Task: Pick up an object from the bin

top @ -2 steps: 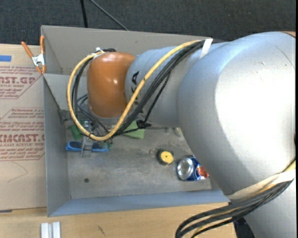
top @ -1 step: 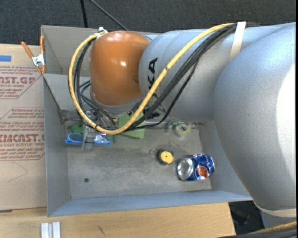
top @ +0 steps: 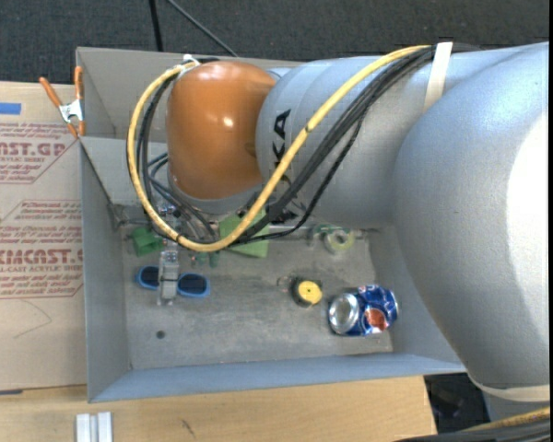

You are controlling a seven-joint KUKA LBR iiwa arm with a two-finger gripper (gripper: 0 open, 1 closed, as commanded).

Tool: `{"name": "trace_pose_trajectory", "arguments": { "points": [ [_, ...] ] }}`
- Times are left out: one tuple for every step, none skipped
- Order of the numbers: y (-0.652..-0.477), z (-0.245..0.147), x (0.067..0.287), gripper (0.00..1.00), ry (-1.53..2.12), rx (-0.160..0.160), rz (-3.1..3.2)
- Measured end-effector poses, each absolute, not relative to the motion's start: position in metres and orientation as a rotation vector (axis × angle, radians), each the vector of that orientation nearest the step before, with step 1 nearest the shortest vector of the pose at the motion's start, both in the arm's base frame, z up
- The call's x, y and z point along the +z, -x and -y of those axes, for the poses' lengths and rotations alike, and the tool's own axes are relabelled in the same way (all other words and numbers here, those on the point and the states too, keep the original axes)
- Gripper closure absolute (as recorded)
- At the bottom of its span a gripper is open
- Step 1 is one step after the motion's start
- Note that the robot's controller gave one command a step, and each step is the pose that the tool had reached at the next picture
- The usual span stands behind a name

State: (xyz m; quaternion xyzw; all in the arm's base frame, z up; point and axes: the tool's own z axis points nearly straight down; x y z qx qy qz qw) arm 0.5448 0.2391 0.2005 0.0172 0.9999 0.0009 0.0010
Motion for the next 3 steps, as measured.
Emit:
{"name": "trace_pose_trajectory", "arguments": {
  "points": [
    [-0.564,-0.195,0.064,0.0,-0.169,-0.004,-3.143],
    [-0.566,-0.197,0.07,1.0,-0.165,0.002,-3.136],
    [-0.552,-0.191,0.203,1.0,-0.204,0.007,-3.127]
  ]
}}
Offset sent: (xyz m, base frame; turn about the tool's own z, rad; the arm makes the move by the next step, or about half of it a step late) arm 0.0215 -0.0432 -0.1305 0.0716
